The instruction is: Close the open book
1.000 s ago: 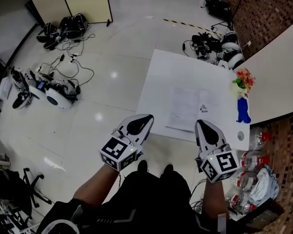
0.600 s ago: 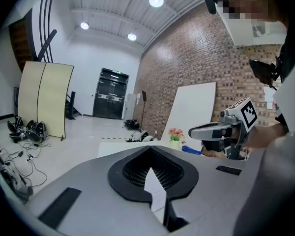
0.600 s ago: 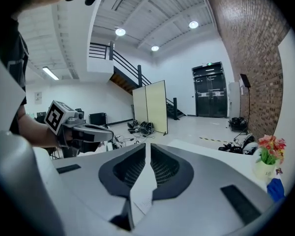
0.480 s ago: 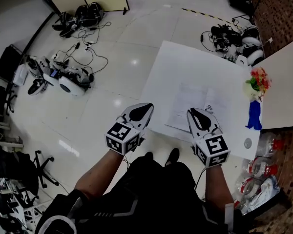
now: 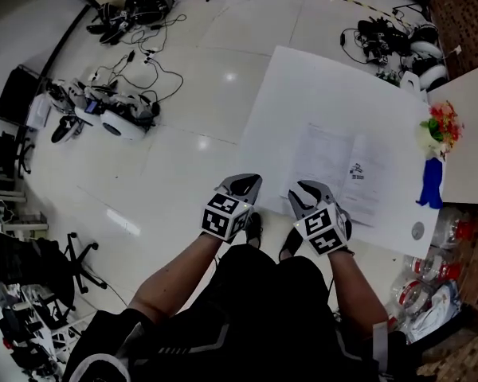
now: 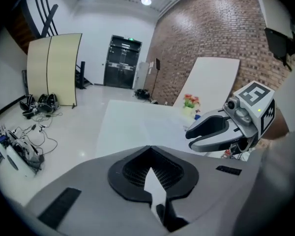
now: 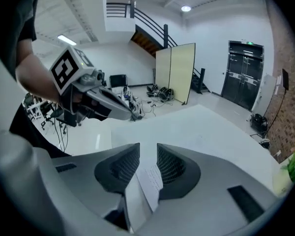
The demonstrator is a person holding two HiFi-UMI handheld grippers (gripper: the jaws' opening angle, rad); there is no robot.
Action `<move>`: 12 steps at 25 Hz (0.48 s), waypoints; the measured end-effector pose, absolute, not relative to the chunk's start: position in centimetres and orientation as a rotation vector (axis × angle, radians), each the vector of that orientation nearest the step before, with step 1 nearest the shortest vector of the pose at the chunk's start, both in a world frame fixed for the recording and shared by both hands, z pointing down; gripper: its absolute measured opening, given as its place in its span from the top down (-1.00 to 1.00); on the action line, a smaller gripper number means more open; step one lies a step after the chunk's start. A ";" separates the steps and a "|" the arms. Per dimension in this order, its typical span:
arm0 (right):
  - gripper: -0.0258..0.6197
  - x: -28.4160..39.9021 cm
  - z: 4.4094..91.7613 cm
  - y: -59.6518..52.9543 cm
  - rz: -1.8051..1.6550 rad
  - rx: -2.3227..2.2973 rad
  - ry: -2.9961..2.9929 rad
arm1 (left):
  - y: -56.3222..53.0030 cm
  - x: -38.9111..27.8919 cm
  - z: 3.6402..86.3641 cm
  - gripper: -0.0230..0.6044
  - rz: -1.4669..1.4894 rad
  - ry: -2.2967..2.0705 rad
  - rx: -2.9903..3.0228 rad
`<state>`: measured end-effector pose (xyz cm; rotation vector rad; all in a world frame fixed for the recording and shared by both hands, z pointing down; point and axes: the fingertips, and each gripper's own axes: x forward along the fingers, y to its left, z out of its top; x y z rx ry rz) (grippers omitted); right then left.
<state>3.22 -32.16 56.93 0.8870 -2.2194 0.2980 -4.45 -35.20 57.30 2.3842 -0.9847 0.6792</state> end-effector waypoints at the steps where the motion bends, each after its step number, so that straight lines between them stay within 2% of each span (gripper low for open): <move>1: 0.71 3.1 58.1 -32.2 0.281 0.862 -2.188 | -35.2 -4.4 58.3 0.92 0.698 -0.967 2.380; 4: 0.70 2.2 61.5 -32.1 0.258 0.781 -2.117 | -35.3 -4.6 60.8 0.92 0.750 -0.924 2.358; 6: 0.62 1.3 63.2 -31.8 0.256 0.725 -2.086 | -35.2 -5.2 61.9 0.92 0.776 -0.905 2.340; 12: 0.62 0.8 65.8 -31.4 0.223 0.664 -2.007 | -34.4 -5.3 63.6 0.92 0.836 -0.833 2.335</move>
